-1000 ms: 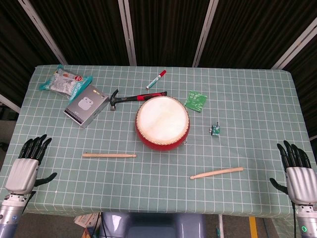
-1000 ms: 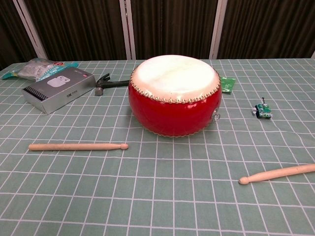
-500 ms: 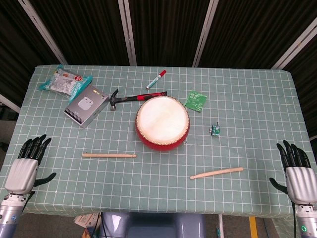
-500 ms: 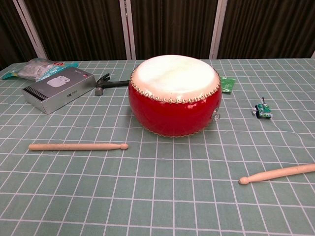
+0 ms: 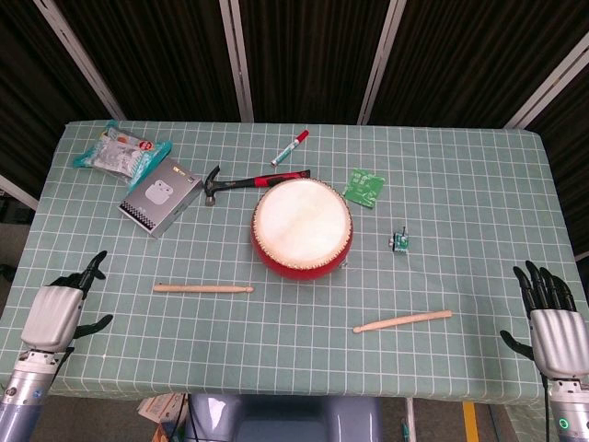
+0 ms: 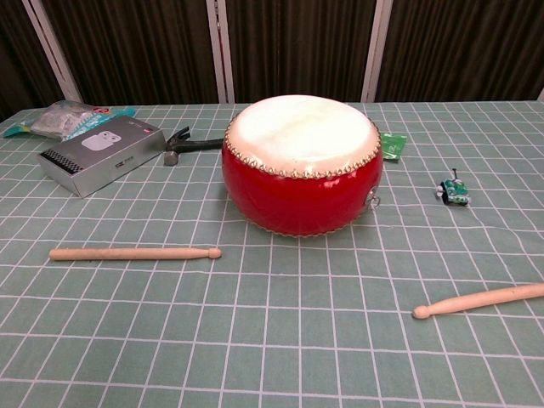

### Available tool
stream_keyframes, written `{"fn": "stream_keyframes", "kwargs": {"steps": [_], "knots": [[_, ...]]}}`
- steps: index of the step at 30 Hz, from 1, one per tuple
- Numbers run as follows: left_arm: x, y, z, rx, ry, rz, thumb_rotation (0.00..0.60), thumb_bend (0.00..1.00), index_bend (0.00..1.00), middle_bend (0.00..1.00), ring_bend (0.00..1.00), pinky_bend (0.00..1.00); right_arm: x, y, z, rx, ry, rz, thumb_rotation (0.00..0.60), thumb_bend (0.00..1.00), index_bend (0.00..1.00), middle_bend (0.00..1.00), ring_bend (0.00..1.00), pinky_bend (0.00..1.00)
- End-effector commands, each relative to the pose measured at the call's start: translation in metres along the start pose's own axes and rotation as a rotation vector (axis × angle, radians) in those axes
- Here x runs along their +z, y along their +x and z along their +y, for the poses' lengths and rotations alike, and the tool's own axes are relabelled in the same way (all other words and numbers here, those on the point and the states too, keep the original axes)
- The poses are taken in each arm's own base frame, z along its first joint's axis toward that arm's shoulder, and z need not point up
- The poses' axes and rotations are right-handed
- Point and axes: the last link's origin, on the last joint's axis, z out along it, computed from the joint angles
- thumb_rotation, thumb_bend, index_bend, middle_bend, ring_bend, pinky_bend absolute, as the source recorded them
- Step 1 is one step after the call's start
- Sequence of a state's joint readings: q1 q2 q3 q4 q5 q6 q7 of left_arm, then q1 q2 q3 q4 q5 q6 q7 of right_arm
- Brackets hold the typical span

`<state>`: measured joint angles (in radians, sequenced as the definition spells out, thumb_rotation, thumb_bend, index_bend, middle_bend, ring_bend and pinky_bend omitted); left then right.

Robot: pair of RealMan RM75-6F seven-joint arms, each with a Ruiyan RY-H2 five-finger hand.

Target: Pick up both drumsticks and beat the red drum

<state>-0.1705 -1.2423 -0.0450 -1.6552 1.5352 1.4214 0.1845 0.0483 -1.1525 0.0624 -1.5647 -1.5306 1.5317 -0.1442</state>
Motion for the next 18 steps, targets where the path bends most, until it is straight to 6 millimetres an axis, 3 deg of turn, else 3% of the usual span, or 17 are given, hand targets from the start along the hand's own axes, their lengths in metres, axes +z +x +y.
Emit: {"fn": "stream_keyframes", "kwargs": {"steps": [1,6,18], "knots": [[0.017,-0.007,0.008,-0.018,0.014,-0.055,0.6,0.25,0.34,0.99,1.0,1.0,0.0,-0.001,-0.001,-0.007,0.005,-0.003,0.6,0.13,0.0,0.0,0.04,0.11],[0.043,-0.018,0.02,0.007,0.025,-0.11,0.6,0.27,0.46,1.0,1.0,1.0,-0.001,-0.001,-0.001,-0.006,0.001,-0.006,0.6,0.13,0.0,0.0,0.04,0.11],[0.087,-0.057,0.048,0.112,0.065,-0.28,0.6,0.27,0.47,1.0,1.0,1.0,-0.001,-0.001,0.0,-0.002,0.001,-0.006,0.6,0.13,0.0,0.0,0.04,0.11]]}}
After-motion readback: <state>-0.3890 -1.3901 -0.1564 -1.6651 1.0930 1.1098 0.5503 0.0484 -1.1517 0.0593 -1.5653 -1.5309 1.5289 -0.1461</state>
